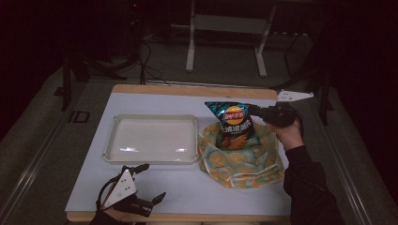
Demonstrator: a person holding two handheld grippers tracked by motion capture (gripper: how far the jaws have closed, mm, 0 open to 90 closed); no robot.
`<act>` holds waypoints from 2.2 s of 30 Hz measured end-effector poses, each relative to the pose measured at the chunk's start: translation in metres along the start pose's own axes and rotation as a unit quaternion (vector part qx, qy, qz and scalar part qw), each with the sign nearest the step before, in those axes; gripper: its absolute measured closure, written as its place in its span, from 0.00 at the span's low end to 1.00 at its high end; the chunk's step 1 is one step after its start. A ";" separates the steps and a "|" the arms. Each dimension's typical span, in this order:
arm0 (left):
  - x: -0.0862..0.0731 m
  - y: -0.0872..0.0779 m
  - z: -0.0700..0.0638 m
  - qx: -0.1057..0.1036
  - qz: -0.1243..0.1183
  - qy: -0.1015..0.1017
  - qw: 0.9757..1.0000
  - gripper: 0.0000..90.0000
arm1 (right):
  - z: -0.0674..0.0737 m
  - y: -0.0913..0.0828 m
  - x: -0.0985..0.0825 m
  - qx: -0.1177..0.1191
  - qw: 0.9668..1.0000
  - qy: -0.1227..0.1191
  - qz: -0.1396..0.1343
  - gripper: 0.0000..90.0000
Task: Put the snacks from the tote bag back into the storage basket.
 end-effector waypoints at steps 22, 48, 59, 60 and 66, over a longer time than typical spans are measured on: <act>0.000 -0.001 -0.001 0.004 0.001 -0.003 1.000 0.00 | 0.028 -0.035 0.076 -0.032 0.997 -0.041 -0.050 1.00; 0.000 -0.010 -0.003 0.011 -0.005 -0.004 1.000 0.00 | 0.083 0.015 0.124 -0.021 0.995 -0.060 -0.072 1.00; -0.001 -0.010 -0.003 0.009 0.001 -0.002 1.000 0.00 | 0.110 0.046 0.136 0.003 0.995 -0.069 -0.079 1.00; -0.001 -0.010 -0.004 0.011 0.002 0.000 1.000 0.00 | 0.112 0.049 0.137 0.007 0.994 -0.067 -0.081 1.00; -0.001 -0.014 -0.003 0.020 -0.005 0.000 1.000 0.00 | 0.128 0.068 0.142 0.022 0.994 -0.066 -0.087 1.00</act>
Point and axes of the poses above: each handheld gripper's, and its own axes: y roughly forward along the jaws, x roughly out of its top, z roughly to its left, the point moved 2 cm from there along y, roughly forward along the jaws, and after that the axes turned 1 degree about -x, right-handed, at the moved point
